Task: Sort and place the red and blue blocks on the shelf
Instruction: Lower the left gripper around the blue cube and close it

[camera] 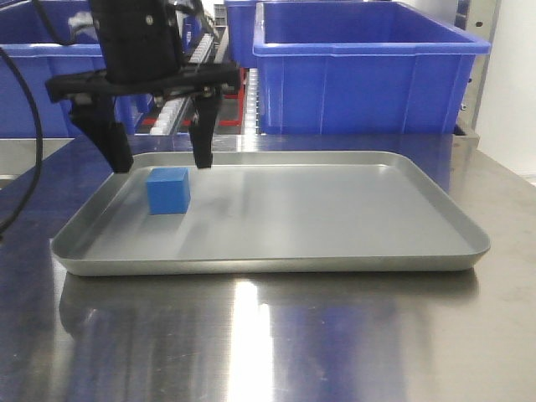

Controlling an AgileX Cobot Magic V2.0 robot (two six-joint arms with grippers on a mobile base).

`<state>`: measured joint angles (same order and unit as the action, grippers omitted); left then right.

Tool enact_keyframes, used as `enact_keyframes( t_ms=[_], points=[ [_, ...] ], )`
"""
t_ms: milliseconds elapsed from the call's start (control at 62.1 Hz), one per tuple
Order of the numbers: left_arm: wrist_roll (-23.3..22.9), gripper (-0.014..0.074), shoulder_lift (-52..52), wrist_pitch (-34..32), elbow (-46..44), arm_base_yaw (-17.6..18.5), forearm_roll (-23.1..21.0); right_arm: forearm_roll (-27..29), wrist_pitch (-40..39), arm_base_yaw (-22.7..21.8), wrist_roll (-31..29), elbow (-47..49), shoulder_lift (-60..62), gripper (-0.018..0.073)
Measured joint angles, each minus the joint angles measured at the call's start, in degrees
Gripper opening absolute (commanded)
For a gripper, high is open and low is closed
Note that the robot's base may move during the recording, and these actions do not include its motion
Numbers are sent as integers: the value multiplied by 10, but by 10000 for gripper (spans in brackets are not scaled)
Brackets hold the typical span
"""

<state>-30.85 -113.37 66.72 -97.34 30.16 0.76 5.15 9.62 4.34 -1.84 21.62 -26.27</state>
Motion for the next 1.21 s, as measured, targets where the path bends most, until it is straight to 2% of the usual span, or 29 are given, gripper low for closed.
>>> enact_keyframes(
  t_ms=[579, 917, 1094, 1207],
  points=[
    [-14, 548, -30, -5, 0, 0, 1, 0, 0, 0, 0, 0, 0, 57],
    [-28, 304, -30, -5, 0, 0, 1, 0, 0, 0, 0, 0, 0, 57],
    [-28, 120, -30, -6, 0, 0, 1, 0, 0, 0, 0, 0, 0, 57],
    [-28, 125, -30, -6, 0, 0, 1, 0, 0, 0, 0, 0, 0, 57]
  ],
)
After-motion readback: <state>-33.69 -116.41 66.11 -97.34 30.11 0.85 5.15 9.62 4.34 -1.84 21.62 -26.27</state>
